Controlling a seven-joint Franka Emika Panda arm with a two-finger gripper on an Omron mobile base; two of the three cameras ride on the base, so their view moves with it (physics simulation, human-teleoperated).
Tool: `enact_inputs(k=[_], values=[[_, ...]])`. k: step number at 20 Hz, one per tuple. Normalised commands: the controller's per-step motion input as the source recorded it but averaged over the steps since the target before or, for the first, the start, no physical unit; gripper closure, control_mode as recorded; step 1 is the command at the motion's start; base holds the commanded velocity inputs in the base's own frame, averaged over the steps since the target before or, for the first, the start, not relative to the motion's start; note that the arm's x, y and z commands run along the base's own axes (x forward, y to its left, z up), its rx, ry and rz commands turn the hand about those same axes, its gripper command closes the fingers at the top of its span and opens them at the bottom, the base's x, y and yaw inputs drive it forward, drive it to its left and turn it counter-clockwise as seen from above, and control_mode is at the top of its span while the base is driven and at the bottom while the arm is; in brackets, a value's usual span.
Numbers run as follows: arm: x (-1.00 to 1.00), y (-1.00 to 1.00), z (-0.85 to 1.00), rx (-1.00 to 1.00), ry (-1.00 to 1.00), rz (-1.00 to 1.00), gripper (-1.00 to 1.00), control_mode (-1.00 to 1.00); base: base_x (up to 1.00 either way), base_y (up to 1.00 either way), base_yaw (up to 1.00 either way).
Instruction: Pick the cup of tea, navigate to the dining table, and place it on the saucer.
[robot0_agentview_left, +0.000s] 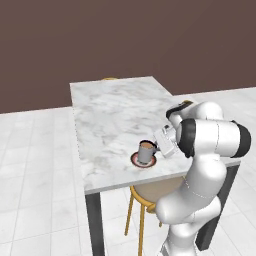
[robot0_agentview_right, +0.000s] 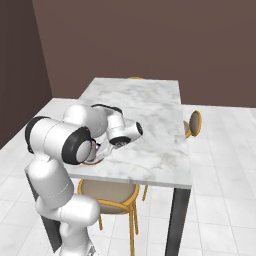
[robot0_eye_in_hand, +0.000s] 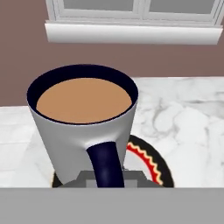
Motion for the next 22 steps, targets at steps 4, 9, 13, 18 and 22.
enact_inputs(k=[4, 9, 13, 18, 22], values=[[0.14, 0.0, 0.0, -0.03, 0.0, 0.0, 1.0, -1.0, 0.0, 0.0, 0.0], [0.09, 0.0, 0.0, -0.04, 0.0, 0.0, 1.0, -1.0, 0.0, 0.0, 0.0], [0.0, 0.0, -0.01, -0.07, 0.0, 0.0, 1.0, -1.0, 0.0, 0.0, 0.0], [0.0, 0.0, -0.1, -0.08, 0.0, 0.0, 1.0, -1.0, 0.0, 0.0, 0.0], [0.01, 0.0, -0.11, -0.05, 0.0, 0.0, 1.0, -1.0, 0.0, 0.0, 0.0]])
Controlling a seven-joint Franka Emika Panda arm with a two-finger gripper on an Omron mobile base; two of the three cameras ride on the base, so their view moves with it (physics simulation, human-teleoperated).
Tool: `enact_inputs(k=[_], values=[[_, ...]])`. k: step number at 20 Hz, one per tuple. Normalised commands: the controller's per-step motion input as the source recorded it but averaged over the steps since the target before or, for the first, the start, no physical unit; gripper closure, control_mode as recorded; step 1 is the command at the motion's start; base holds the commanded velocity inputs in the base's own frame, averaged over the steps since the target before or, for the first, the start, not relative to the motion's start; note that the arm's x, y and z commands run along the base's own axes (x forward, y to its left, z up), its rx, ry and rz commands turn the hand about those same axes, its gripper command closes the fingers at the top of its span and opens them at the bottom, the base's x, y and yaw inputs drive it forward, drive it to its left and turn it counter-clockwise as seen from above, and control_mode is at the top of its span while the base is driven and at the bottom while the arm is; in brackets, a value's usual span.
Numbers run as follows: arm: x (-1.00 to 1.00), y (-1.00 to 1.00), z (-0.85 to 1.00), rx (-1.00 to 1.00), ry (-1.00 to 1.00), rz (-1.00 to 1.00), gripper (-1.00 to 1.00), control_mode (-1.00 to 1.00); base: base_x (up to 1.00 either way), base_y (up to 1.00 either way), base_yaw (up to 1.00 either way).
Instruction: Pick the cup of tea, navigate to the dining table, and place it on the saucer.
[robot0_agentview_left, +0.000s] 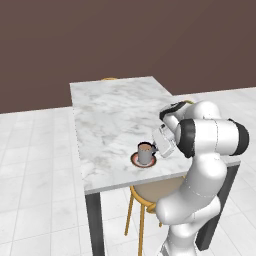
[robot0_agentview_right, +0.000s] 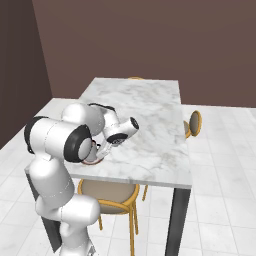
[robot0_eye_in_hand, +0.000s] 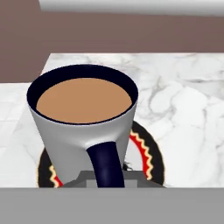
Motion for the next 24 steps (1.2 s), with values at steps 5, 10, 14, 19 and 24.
enact_inputs(k=[5, 10, 14, 19, 24], values=[[0.1, 0.02, -0.07, -0.01, 0.0, 0.0, 1.0, -1.0, 0.0, 0.0, 0.0], [0.19, 0.01, -0.01, 0.0, 0.0, 0.0, 1.0, -1.0, 0.0, 0.0, 0.0], [0.14, 0.0, -0.07, 0.0, 0.0, 0.0, 1.0, -1.0, 0.0, 0.0, 0.0], [0.03, 0.0, -0.14, 0.0, 0.0, 0.0, -1.0, -1.0, 0.0, 0.0, 0.0], [0.0, 0.03, -0.1, 0.0, 0.0, 0.0, -1.0, -1.0, 0.0, 0.0, 0.0]])
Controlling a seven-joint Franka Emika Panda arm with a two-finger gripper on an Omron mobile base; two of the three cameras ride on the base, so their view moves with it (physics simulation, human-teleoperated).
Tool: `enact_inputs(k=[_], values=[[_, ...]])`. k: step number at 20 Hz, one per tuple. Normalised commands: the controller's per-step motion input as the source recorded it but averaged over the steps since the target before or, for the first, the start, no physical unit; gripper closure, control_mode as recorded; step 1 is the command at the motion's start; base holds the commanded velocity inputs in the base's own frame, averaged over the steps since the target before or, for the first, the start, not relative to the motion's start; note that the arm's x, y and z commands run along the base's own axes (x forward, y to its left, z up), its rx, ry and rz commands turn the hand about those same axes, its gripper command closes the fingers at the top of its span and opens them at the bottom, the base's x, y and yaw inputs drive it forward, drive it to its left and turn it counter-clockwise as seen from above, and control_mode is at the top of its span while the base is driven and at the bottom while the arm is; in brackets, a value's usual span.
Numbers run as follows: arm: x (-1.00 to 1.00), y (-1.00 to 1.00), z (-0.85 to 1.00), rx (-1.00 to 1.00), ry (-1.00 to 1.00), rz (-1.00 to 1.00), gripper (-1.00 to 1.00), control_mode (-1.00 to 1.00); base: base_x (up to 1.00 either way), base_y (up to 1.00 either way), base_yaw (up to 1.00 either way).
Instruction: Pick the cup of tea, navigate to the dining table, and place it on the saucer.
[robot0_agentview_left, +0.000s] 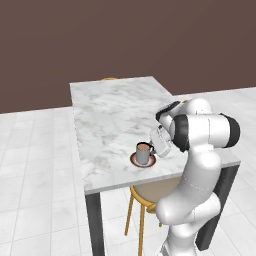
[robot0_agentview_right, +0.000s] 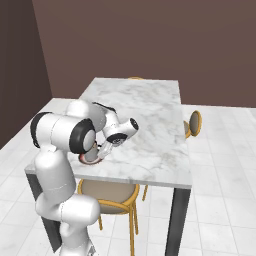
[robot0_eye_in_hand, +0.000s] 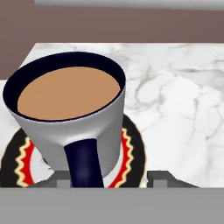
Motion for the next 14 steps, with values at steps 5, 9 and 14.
enact_inputs(k=[5, 9, 14], values=[[0.0, 0.02, 0.07, 0.0, 0.0, 0.0, -1.0, -1.0, 0.0, 0.0, 0.0], [-0.04, 0.0, 0.5, 0.0, 0.0, 0.0, -1.0, -1.0, 0.0, 0.0, 0.0], [-0.44, -0.09, 0.65, 0.0, 0.0, 0.0, -1.0, -1.0, 0.0, 0.0, 0.0]])
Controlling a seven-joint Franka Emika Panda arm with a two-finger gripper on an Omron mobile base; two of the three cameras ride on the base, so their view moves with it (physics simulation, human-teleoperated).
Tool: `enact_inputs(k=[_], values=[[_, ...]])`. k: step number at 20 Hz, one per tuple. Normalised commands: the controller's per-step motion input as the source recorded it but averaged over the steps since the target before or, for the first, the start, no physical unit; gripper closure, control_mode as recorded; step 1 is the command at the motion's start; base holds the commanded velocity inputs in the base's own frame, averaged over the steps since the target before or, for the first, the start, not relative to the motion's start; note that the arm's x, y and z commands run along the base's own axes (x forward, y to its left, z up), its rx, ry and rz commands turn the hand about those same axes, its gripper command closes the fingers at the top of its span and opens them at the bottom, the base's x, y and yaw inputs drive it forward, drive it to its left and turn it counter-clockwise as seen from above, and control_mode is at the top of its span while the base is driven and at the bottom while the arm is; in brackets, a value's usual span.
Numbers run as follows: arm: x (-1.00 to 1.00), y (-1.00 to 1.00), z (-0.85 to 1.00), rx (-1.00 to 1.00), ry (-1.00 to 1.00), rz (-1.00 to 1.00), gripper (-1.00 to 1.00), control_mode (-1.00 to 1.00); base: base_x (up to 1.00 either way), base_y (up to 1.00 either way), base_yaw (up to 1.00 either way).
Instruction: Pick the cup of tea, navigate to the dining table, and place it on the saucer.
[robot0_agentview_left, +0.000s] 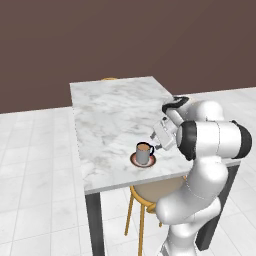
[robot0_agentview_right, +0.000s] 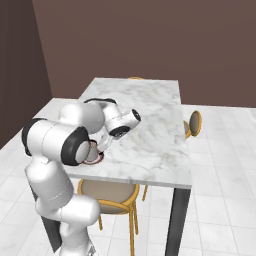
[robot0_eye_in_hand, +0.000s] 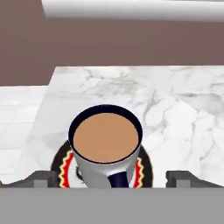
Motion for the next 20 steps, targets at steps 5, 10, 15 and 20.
enact_inputs(k=[5, 10, 15, 20], values=[[-0.87, 0.0, 0.35, -0.04, 0.0, 0.0, -1.0, -1.0, 0.0, 0.0, 0.0], [-1.0, 0.13, 0.3, -0.04, 0.0, -0.06, -1.0, -1.0, 0.0, 0.0, 0.0], [-1.0, 0.12, 0.15, -0.09, 0.0, -0.24, -1.0, -1.0, 0.0, 0.0, 0.0], [-1.0, 0.01, 0.5, -0.14, 0.0, -0.2, -1.0, -1.0, 0.0, 0.0, 0.0]])
